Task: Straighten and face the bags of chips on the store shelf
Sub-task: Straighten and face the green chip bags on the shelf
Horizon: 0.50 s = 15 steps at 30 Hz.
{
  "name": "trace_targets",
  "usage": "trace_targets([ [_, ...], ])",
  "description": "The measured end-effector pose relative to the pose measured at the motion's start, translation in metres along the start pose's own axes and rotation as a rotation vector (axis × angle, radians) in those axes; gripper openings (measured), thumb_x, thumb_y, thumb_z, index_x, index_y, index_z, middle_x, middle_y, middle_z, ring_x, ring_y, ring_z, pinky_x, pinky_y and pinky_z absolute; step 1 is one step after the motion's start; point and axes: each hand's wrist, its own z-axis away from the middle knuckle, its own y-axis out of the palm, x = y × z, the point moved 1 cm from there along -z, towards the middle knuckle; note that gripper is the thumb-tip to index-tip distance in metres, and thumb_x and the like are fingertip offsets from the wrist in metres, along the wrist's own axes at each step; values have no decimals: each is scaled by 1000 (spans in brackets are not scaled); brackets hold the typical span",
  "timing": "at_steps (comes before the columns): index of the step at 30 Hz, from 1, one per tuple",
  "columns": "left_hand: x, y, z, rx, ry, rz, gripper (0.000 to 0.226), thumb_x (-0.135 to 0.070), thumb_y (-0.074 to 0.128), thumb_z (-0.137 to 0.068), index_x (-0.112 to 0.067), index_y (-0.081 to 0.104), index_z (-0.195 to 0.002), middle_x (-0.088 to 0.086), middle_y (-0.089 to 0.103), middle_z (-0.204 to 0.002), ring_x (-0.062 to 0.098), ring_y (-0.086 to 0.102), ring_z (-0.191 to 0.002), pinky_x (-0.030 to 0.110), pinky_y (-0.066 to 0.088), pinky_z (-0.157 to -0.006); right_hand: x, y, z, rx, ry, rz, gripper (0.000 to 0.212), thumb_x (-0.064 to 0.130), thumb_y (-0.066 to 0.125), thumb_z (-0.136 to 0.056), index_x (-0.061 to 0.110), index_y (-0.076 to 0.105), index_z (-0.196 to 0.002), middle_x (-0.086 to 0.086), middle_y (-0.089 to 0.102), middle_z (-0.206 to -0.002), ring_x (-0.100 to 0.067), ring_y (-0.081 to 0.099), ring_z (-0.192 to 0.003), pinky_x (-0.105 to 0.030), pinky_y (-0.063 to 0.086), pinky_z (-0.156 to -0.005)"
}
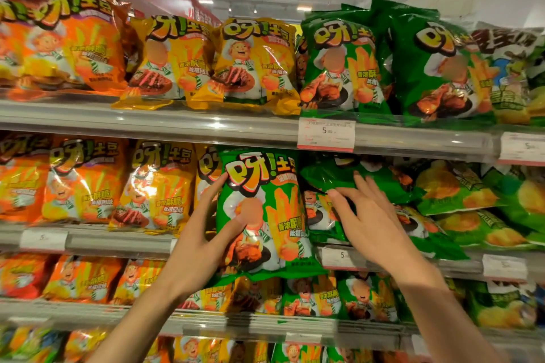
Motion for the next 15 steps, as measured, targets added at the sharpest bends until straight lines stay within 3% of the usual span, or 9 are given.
trace_targets([
  [4,1,1,-3,-26,10,-9,78,-73,57,-77,-61,23,-146,-45,25,-149,-21,21,-138,26,25,-113,41,17,10,47,-60,-198,65,68,31,-96,31,44,-147,9,43,-150,-12,34,-142,-32,25,-117],
  [6,3,0,-3,-33,7,17,79,-71,59,-78,-58,24,-148,-43,28,-149,-19,26,-137,23,27,-111,57,30,12,120,-40,-335,70,75,34,-91,36,37,-149,14,51,-139,-10,48,-131,-38,38,-112],
  [10,9,-12,-4,-47,-84,102,90,-75,63,-73,-56,20,-150,-30,33,-153,-1,34,-142,36,34,-114,72,48,14,61,-15,-473,66,74,43,-90,40,35,-146,16,55,-136,-7,54,-122,-41,49,-102],
  [12,9,-18,-6,-54,-158,173,75,-69,64,-79,-56,27,-144,-37,44,-135,-12,45,-127,24,40,-106,80,53,16,46,-29,-509,58,67,49,-91,42,38,-143,18,57,-131,-4,54,-117,-38,52,-98],
  [14,7,-18,-7,-60,-208,187,51,-54,58,-89,-61,29,-130,-48,39,-115,-22,47,-109,13,38,-96,86,57,18,51,-52,-516,53,61,52,-93,43,40,-141,19,57,-127,-2,53,-115,-35,51,-97],
  [15,6,-17,-8,-66,-210,165,51,-50,54,-92,-61,24,-131,-50,34,-115,-19,44,-112,15,34,-97,89,58,19,57,-59,-515,51,60,52,-94,44,40,-140,20,57,-125,-2,52,-114,-34,50,-98],
])
